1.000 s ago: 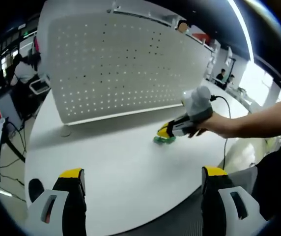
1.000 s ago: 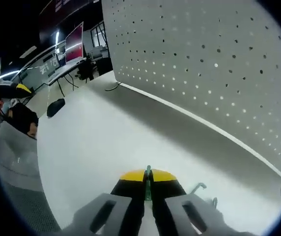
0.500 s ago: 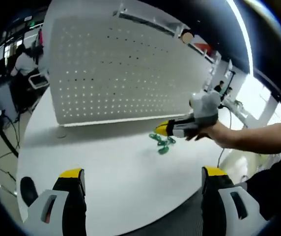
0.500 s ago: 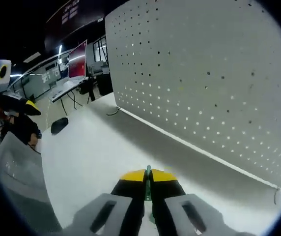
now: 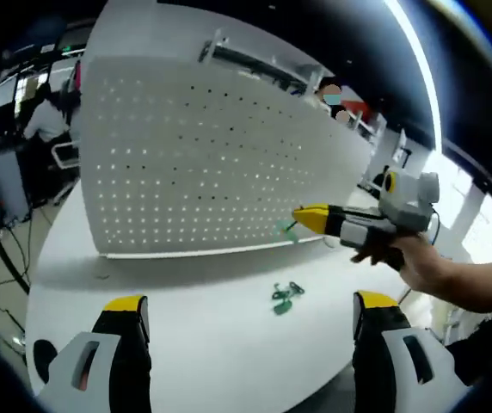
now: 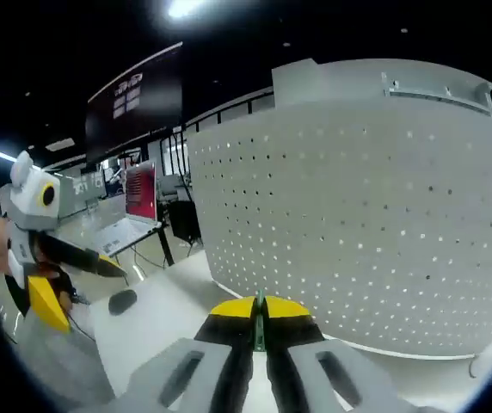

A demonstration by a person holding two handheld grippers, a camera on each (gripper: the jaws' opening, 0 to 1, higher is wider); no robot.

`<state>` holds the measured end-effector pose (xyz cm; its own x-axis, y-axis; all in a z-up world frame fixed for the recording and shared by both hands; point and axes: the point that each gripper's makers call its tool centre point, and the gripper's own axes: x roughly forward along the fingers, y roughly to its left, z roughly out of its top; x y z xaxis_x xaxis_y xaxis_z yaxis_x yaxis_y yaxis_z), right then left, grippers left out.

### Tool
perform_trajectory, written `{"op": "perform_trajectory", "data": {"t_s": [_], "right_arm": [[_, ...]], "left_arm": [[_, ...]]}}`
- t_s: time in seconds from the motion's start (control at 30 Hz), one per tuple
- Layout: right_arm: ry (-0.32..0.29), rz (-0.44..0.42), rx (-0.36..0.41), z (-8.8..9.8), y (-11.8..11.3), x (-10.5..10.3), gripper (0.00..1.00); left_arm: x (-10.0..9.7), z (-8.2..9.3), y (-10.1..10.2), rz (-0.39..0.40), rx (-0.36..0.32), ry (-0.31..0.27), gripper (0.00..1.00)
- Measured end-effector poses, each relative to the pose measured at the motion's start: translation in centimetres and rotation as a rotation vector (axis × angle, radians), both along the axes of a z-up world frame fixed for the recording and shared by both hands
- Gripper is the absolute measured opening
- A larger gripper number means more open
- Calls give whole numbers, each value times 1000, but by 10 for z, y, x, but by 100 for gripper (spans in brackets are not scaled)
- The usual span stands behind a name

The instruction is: Insert the hook assembly into the mounting plate slot until the hook locks in place.

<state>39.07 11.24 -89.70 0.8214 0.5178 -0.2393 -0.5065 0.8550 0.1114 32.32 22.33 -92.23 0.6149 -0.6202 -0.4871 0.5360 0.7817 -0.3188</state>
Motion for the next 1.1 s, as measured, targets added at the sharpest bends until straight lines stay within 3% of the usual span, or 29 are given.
{"op": "perform_trajectory", "data": {"t_s": [0.2,0.33,0.4,0.43,0.67,0.83,1.1], "right_arm": [[-37,12,82,24,12,-15,0],[-40,10,151,32,18,-27,0],[-47,13,199,39,22,-32,0],[-53,15,210,41,24,-35,0],[-62,41,250,41,34,-47,0],[-68,53,271,43,38,-52,0],[-129,85,274,55,46,-59,0]], "left_arm": [[11,5,-15,15,-69,3,94],[13,8,-21,12,-99,4,82],[16,11,-23,11,-109,-14,79],[23,18,-25,19,-126,-74,76],[16,16,-41,-40,-145,-52,55],[14,20,-48,-57,-188,-48,40],[9,30,-58,-74,-292,-6,25]]}}
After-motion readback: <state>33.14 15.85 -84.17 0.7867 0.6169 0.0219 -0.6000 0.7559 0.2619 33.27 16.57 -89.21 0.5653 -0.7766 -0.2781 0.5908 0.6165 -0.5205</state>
